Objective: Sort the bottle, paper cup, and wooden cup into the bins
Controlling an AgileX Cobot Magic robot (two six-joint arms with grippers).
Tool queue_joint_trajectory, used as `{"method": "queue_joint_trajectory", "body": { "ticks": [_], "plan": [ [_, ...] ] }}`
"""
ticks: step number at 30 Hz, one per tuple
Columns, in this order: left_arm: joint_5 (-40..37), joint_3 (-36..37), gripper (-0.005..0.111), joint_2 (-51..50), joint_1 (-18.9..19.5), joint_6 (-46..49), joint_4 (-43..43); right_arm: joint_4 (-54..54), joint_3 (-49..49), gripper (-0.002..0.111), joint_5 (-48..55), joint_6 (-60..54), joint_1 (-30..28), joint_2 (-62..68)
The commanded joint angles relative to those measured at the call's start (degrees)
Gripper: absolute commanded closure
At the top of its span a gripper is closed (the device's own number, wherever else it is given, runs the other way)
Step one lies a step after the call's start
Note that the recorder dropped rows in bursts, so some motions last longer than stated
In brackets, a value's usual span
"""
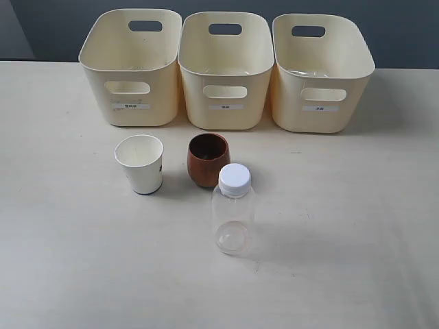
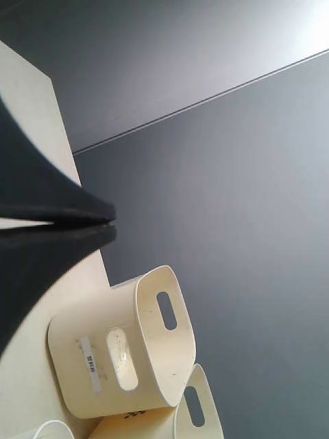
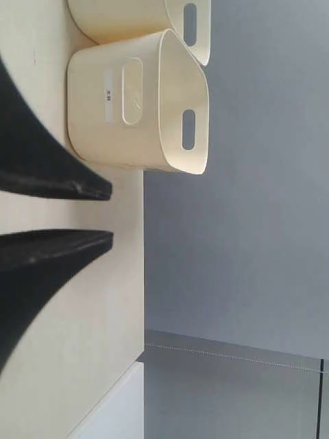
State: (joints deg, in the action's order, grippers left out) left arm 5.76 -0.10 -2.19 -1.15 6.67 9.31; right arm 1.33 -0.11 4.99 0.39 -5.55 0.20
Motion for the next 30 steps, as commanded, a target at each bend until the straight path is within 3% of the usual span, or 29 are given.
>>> {"method": "queue_joint_trajectory", "body": {
  "ticks": [1, 16, 20, 25, 30],
  "plan": [
    [0.3, 0.1, 0.107, 0.1, -0.1, -0.1, 0.0, 0.0, 0.1, 0.091, -0.3, -0.4, -0.4, -0.2],
    [0.3, 0.1, 0.107, 0.1, -0.1, -0.1, 0.0, 0.0, 0.1, 0.091, -0.3, -0.4, -0.4, -0.2],
    [0.3, 0.1, 0.107, 0.1, -0.1, -0.1, 0.0, -3.1, 0.1, 0.091, -3.5, 0.4, -0.4, -0.2],
    [0.3, 0.1, 0.107, 0.1, -0.1, -0.1, 0.0, -15.5, 0.1, 0.091, -7.7, 5.7, -0.4, -0.2],
    [0.3, 0.1, 0.107, 0.1, -0.1, -0.1, 0.0, -16.9, 0.1, 0.091, -7.4, 5.7, -0.4, -0.2]
  ]
}}
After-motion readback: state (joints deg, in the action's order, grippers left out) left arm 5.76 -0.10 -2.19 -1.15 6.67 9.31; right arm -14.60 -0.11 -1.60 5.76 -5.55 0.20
